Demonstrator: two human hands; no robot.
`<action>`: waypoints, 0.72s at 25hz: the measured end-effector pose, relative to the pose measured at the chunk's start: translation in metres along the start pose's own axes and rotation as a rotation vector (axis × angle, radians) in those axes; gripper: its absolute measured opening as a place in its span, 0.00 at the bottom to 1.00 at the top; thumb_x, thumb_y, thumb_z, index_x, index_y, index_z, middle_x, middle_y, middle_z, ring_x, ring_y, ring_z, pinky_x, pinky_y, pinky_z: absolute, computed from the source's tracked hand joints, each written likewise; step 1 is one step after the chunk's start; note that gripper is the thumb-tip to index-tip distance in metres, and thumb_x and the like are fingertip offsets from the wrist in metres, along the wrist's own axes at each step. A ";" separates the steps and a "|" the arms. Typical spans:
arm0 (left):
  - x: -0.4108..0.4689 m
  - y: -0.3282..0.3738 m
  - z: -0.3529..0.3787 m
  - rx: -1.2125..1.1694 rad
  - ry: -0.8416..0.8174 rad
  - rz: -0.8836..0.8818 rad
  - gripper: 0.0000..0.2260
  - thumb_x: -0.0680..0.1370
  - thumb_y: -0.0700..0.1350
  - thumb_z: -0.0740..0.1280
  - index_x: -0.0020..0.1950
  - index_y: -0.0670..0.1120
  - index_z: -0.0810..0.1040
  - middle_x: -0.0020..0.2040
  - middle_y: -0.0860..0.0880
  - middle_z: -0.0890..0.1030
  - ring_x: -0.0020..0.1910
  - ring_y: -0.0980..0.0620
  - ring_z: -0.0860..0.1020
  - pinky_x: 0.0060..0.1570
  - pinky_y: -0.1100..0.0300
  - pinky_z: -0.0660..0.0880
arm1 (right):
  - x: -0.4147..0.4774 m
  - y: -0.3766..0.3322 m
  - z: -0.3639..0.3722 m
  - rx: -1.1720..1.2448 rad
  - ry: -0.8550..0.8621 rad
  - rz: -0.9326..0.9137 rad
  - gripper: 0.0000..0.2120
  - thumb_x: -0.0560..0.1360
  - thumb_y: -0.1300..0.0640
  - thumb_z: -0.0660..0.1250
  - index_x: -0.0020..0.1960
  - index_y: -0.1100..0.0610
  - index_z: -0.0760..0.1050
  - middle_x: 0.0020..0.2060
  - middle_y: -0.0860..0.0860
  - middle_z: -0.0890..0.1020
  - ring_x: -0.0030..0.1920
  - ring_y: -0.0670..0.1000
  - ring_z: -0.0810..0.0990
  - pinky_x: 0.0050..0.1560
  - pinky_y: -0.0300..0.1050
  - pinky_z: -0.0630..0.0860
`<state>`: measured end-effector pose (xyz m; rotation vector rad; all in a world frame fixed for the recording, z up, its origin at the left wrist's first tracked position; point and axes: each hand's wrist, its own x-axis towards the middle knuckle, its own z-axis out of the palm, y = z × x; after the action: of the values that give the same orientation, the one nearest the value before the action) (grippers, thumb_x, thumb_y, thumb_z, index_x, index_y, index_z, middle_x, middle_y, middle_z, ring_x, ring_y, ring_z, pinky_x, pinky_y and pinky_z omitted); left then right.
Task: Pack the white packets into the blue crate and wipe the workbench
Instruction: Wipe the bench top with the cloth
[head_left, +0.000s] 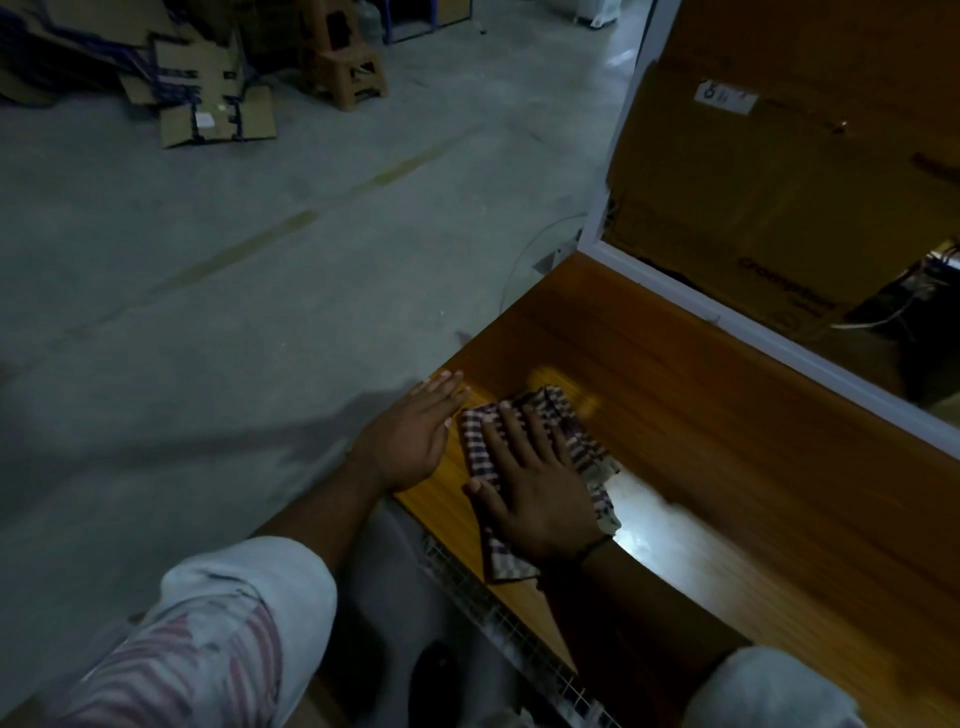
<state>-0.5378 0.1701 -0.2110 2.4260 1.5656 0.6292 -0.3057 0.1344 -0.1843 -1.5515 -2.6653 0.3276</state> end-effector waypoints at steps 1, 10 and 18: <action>0.000 -0.001 0.000 -0.001 0.000 0.002 0.23 0.83 0.42 0.58 0.79 0.42 0.68 0.80 0.45 0.64 0.81 0.49 0.59 0.79 0.64 0.47 | 0.000 -0.001 0.001 0.008 0.004 0.002 0.35 0.80 0.30 0.40 0.82 0.45 0.40 0.81 0.48 0.38 0.79 0.52 0.33 0.79 0.58 0.39; -0.001 0.002 -0.003 -0.012 -0.012 -0.022 0.23 0.84 0.42 0.57 0.80 0.43 0.66 0.81 0.45 0.63 0.81 0.50 0.57 0.79 0.65 0.45 | 0.064 0.083 -0.017 -0.012 0.103 0.073 0.37 0.79 0.29 0.38 0.82 0.47 0.48 0.81 0.49 0.50 0.81 0.55 0.45 0.78 0.60 0.43; 0.000 0.001 -0.003 -0.012 0.005 -0.027 0.22 0.84 0.42 0.58 0.79 0.43 0.67 0.81 0.46 0.61 0.81 0.52 0.56 0.79 0.64 0.45 | 0.087 0.054 0.001 -0.088 0.139 -0.178 0.32 0.82 0.34 0.47 0.81 0.48 0.56 0.80 0.52 0.59 0.79 0.59 0.55 0.77 0.61 0.52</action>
<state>-0.5382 0.1692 -0.2082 2.3929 1.5886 0.6382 -0.3034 0.2350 -0.2026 -1.2915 -2.7146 0.0923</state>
